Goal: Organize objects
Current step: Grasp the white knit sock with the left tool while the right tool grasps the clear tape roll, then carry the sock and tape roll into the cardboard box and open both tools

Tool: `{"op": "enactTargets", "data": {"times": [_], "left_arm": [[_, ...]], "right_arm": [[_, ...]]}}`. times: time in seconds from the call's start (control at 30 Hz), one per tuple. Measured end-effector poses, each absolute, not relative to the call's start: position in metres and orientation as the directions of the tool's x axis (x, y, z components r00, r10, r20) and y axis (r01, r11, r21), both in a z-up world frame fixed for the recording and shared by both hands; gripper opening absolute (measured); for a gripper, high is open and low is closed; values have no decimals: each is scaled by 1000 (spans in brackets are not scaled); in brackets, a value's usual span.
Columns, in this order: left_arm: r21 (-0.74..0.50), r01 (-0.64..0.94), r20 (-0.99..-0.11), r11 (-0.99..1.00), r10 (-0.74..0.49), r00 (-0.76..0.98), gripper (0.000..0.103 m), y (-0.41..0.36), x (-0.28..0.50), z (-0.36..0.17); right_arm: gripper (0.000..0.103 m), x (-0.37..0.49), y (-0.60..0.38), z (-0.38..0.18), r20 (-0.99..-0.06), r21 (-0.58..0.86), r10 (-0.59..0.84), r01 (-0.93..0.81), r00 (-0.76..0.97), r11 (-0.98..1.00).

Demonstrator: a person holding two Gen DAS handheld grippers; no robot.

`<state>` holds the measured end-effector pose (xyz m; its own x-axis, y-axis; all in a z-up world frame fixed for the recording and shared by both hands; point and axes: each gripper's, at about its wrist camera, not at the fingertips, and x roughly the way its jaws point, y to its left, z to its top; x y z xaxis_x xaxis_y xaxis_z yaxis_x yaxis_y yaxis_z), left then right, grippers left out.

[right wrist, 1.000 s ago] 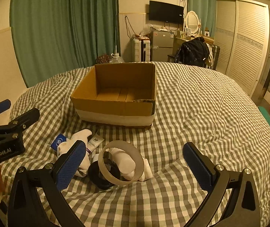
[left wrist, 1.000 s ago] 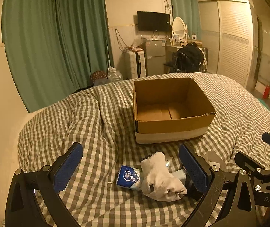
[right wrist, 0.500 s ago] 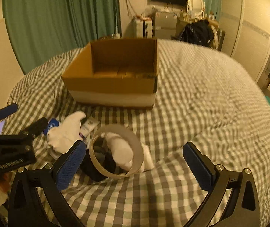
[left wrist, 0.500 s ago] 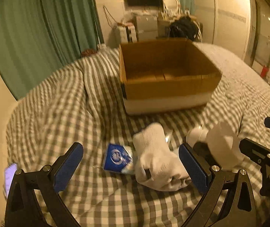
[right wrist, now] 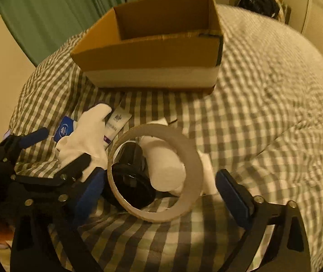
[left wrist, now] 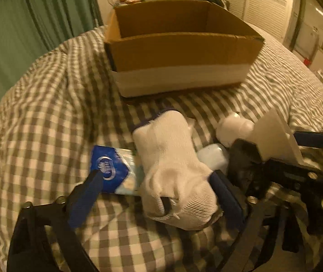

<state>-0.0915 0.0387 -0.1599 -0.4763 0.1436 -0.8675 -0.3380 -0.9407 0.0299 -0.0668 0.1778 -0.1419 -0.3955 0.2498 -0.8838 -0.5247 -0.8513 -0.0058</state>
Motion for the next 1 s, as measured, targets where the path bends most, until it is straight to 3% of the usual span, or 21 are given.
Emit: {"op": "enactTargets", "data": {"times": [0.13,0.43,0.63,1.0], "left_arm": [[-33,-405,-871,-914,225,-437,59,44,-88,-161],[-61,-401,-854,-914,256,-453,36,38,-82,-147],[-75,-354,-828,-932,257,-499,28,23,-75,-126],[-120,-298,-758,-947,281,-589,27,-15,-61,-71]], "right_arm": [[85,-66,181,-147,-892,69,181,-519,-415,-852],[84,-58,166,-131,-846,-22,300,-533,-441,-846],[84,-49,156,-114,-799,-88,386,-545,-462,-834],[84,-38,121,-75,-729,-141,443,-518,-522,-844]]}}
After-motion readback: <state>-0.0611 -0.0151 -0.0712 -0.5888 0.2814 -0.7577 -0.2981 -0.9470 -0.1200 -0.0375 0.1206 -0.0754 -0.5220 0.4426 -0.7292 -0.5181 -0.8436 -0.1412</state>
